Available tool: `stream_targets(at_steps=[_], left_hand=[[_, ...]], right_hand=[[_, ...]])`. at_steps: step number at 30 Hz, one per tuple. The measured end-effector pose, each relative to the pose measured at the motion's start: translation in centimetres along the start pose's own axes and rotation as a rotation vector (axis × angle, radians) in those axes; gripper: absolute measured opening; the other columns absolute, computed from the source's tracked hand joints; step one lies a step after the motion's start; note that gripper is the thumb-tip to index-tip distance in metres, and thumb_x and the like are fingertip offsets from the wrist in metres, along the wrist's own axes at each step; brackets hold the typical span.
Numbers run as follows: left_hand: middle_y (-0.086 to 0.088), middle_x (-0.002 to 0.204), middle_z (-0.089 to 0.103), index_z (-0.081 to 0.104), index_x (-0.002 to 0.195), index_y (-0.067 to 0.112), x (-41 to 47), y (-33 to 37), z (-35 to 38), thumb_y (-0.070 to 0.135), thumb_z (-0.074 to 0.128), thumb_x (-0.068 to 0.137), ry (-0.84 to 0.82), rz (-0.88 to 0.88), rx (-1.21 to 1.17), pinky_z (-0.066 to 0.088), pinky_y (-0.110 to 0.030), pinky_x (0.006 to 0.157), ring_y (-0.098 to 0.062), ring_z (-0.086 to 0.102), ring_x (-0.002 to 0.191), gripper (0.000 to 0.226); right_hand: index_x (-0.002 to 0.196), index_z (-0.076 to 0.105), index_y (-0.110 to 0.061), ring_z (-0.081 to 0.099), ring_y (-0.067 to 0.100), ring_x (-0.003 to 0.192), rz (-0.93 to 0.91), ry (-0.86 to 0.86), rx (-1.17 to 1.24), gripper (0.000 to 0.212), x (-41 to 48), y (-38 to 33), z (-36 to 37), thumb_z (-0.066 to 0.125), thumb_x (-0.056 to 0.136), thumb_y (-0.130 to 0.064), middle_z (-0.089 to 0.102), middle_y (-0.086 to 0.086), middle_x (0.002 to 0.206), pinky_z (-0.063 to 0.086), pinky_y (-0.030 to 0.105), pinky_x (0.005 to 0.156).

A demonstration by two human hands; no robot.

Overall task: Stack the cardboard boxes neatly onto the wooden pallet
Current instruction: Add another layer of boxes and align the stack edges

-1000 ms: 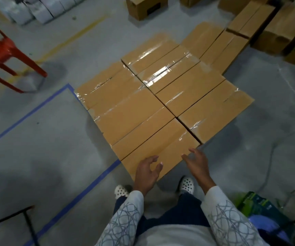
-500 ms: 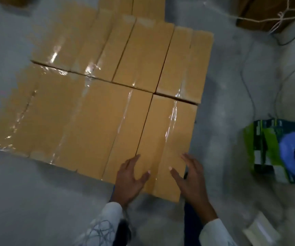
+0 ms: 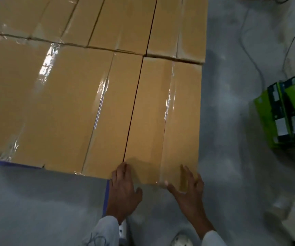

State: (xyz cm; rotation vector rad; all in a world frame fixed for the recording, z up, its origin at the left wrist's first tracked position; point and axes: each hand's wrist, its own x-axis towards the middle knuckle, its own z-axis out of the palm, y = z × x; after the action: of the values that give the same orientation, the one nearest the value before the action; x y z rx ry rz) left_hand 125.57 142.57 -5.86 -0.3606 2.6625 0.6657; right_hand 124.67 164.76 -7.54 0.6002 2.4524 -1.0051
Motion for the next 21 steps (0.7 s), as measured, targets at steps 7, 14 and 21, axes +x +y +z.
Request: stream_targets(at_steps=[7,14,21], left_hand=[[-0.022,0.136,0.051,0.047,0.145,-0.002,2.2,2.7,-0.9,0.017,0.066,0.074,0.06,-0.188,-0.285,0.036,-0.042,0.104,-0.04,0.043,0.126,0.076],[-0.018,0.124,0.059,0.055,0.14,0.0,3.6,2.5,-2.2,0.026,0.055,0.062,0.074,-0.325,-0.423,0.039,-0.036,0.093,-0.038,0.053,0.119,0.082],[-0.022,0.105,0.062,0.069,0.116,-0.001,2.9,1.2,-0.7,0.007,0.07,0.07,0.057,-0.229,-0.094,0.045,-0.046,0.086,-0.043,0.054,0.1,0.047]], right_hand=[[0.158,0.026,-0.035,0.022,0.03,0.146,0.163,0.249,0.168,0.112,1.3,-0.9,3.5,0.09,0.068,-0.054,0.031,0.014,0.158,0.018,0.051,0.117],[0.158,0.022,-0.033,0.032,0.035,0.13,0.233,0.317,0.124,0.116,-0.1,-0.1,5.7,0.084,0.064,-0.06,0.046,0.026,0.142,0.02,0.046,0.108],[0.161,0.017,-0.036,0.025,0.03,0.135,0.228,0.326,0.123,0.123,-0.3,0.2,5.7,0.093,0.065,-0.048,0.041,0.029,0.145,0.017,0.05,0.113]])
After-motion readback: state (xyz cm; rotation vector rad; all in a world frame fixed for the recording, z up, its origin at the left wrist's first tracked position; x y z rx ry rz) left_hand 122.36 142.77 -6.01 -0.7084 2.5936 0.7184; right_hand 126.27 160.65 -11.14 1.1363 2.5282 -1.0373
